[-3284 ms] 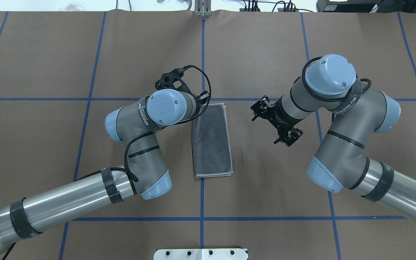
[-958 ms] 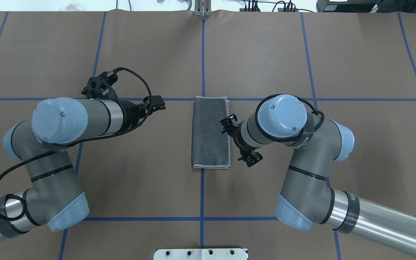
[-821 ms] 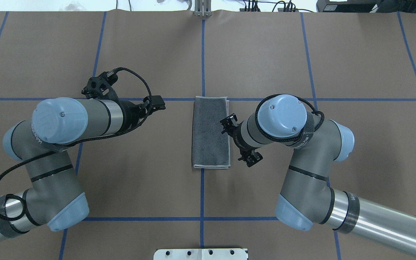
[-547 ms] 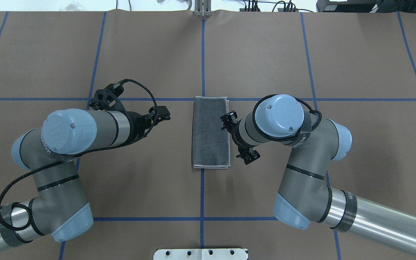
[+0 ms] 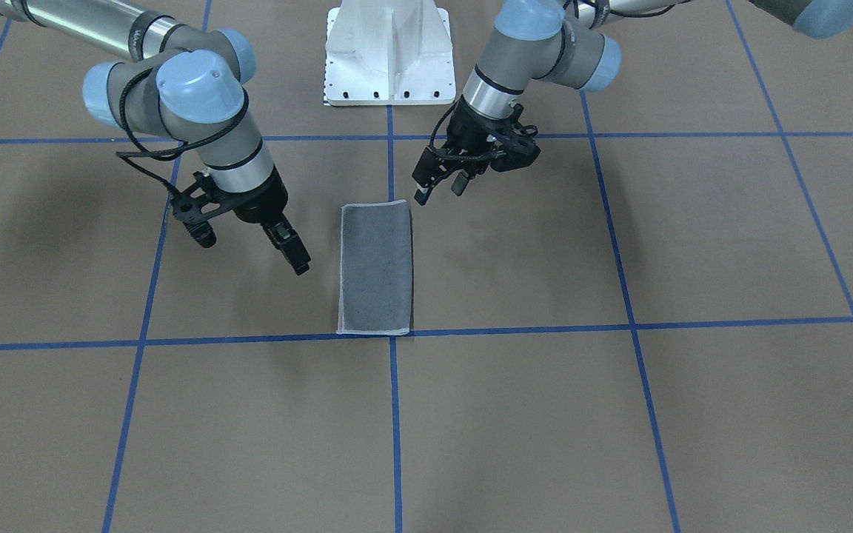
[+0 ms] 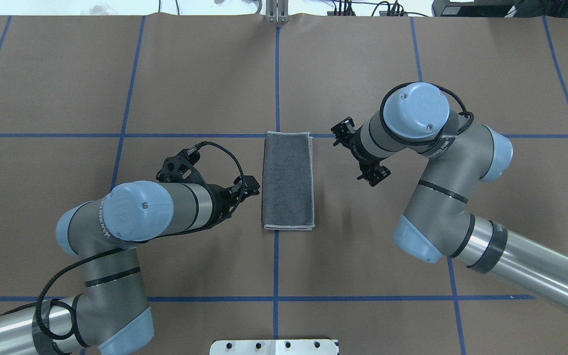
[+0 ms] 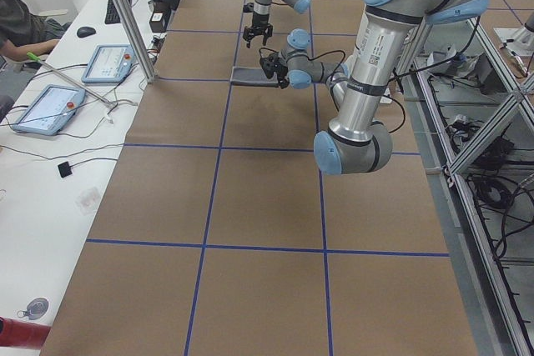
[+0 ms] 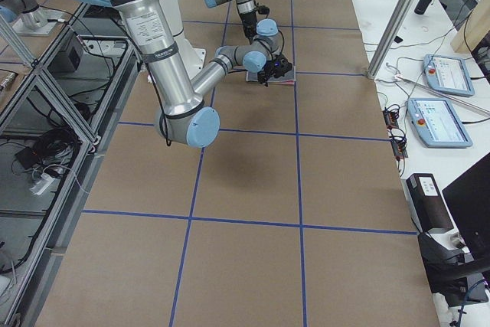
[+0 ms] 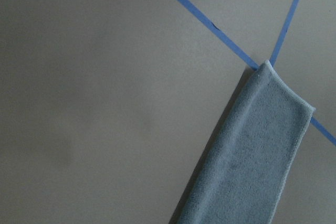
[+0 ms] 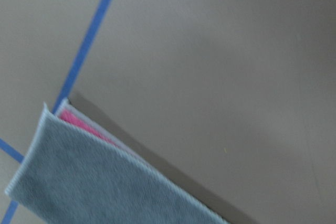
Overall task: Fold towel twice with both arms
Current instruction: 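Release the strip with the left gripper while the right gripper withdraws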
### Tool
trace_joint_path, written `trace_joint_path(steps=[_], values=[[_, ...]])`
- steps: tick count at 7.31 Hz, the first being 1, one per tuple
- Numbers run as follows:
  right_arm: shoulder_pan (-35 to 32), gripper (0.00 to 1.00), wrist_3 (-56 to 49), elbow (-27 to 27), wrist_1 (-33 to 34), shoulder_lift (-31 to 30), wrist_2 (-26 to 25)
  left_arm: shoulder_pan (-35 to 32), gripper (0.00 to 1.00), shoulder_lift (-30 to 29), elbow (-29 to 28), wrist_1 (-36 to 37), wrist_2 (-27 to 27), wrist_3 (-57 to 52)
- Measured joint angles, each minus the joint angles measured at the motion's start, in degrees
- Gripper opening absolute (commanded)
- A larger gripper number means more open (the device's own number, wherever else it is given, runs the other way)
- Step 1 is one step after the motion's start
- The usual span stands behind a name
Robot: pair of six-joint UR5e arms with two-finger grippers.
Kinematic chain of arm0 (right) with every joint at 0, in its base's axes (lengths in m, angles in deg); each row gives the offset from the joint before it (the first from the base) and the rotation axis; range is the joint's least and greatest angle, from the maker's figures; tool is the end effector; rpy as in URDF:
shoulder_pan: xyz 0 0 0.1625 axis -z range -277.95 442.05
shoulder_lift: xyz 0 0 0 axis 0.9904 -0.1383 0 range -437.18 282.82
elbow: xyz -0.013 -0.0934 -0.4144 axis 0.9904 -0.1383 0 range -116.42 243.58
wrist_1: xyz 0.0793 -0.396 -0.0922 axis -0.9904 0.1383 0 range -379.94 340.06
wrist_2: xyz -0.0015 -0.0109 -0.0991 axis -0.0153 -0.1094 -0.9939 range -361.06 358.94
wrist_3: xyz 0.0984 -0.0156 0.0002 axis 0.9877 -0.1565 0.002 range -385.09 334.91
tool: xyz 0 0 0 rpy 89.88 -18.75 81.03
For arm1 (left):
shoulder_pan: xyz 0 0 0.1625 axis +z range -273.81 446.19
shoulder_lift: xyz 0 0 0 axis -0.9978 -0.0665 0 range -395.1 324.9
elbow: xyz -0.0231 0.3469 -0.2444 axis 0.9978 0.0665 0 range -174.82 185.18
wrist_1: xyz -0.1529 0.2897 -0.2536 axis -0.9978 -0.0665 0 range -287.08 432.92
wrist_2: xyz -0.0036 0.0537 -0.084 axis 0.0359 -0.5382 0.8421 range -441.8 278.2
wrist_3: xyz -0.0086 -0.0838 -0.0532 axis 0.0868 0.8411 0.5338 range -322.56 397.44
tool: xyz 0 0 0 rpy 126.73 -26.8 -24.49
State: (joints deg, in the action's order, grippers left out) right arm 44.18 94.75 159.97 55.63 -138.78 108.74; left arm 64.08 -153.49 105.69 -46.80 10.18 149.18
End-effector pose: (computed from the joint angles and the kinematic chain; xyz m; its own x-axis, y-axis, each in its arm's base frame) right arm -0.4601 -0.4840 0.2983 0.2605 0.7957 0.5468 -0.5819 0.5813 -0.5687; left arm 0.5407 -0.3597 0.2335 0.1855 -0.4749 -0.8603 0.4467 0.8205 -0.3566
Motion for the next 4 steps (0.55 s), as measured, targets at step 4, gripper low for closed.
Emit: trace_joint_path(steps=[4], values=[[-5.97, 0.99, -8.91, -1.48, -0.07, -2.33, 5.83, 1.59, 0.65, -4.19, -6.22, -0.07, 0.02, 0.72]])
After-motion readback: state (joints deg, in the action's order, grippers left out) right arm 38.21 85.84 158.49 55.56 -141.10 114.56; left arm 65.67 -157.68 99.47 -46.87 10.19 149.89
